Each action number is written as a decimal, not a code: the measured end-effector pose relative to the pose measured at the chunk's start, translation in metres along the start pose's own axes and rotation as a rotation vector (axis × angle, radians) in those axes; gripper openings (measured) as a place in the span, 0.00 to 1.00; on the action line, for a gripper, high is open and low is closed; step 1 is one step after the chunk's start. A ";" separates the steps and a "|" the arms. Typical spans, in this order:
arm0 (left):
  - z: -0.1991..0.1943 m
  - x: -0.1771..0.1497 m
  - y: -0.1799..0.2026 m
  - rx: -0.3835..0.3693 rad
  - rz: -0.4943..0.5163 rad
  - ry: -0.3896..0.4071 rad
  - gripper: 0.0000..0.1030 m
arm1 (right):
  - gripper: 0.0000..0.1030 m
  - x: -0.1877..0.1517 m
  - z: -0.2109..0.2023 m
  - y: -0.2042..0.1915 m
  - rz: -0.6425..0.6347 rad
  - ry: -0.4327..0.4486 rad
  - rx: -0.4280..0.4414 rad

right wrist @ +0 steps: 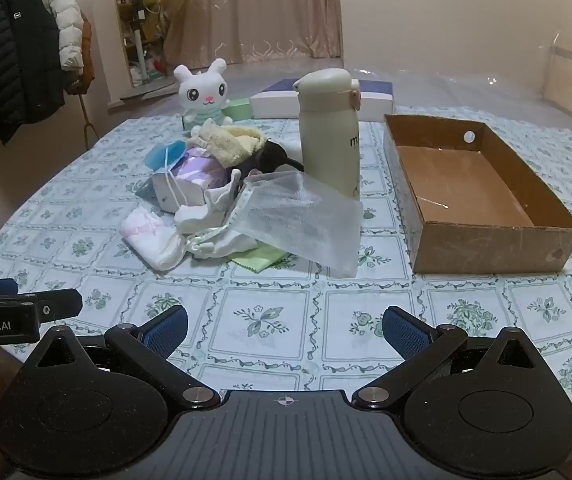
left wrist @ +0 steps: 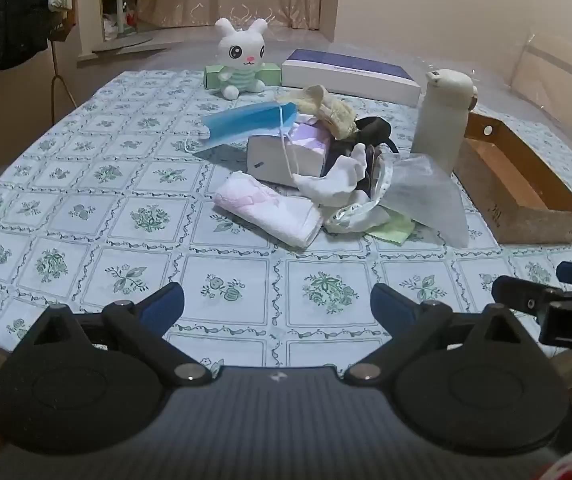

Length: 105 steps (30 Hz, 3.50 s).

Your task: Organize soft objects

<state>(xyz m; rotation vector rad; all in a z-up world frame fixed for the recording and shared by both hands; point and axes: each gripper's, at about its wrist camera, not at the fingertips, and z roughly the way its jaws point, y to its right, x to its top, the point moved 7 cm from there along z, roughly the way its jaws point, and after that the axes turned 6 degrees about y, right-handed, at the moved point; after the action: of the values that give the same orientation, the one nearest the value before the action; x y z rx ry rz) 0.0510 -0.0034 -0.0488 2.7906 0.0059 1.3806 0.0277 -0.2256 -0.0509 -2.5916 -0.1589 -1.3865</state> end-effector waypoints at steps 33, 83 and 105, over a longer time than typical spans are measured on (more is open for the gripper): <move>0.001 0.001 0.001 -0.020 -0.020 0.004 0.96 | 1.00 0.001 0.002 0.001 -0.001 -0.004 0.000; 0.003 -0.002 0.002 -0.045 -0.038 0.004 0.96 | 1.00 -0.001 0.007 -0.003 -0.001 -0.007 0.001; 0.005 -0.005 -0.001 -0.052 -0.048 -0.001 0.96 | 1.00 -0.002 0.009 -0.003 0.000 -0.010 0.001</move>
<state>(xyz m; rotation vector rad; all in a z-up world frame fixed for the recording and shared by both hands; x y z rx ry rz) 0.0518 -0.0024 -0.0560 2.7303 0.0357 1.3489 0.0331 -0.2207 -0.0571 -2.5980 -0.1607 -1.3740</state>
